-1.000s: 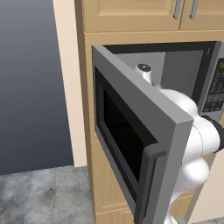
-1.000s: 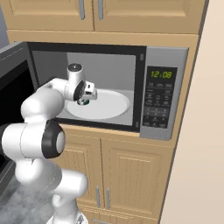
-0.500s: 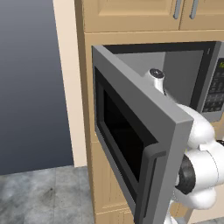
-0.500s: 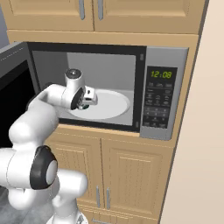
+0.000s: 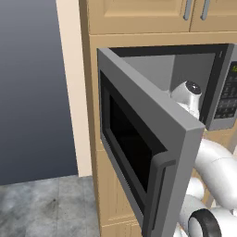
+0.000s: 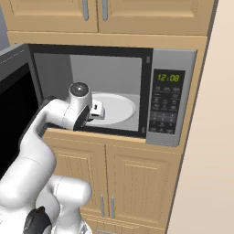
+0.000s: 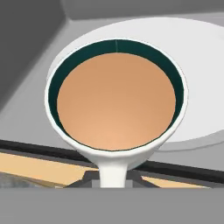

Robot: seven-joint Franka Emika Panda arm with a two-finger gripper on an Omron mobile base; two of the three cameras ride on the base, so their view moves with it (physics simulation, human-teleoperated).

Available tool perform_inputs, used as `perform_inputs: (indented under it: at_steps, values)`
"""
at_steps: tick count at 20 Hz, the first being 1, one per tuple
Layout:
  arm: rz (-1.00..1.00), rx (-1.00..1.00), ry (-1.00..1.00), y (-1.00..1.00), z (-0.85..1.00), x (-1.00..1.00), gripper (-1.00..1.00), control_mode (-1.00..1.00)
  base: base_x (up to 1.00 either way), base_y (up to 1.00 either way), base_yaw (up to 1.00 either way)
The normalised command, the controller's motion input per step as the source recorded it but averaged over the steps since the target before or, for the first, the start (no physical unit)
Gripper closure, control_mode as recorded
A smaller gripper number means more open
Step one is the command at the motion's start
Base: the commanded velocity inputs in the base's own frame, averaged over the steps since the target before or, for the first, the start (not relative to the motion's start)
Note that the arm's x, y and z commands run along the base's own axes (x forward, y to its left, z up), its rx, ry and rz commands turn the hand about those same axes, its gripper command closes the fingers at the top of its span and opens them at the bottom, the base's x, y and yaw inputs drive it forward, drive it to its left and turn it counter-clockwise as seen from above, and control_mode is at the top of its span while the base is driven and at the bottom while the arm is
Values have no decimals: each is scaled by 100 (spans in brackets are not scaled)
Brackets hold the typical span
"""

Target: Pick the cup of tea, navigate to the dining table, and place it on the saucer.

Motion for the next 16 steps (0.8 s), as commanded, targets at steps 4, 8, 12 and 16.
perform_inputs:
  at_steps: [4, 8, 12, 16]
  values:
    - [0, 2, 0, -25, 33, -54, 100, -100, 0, 0, 0]
    - [1, 0, 0, -19, 31, -49, 100, -100, 0, 0, 0]
    - [1, 0, 0, -17, 26, -48, 100, -100, 0, 0, 0]
    - [1, 0, 0, -15, 23, -45, 100, -100, 0, 0, 0]
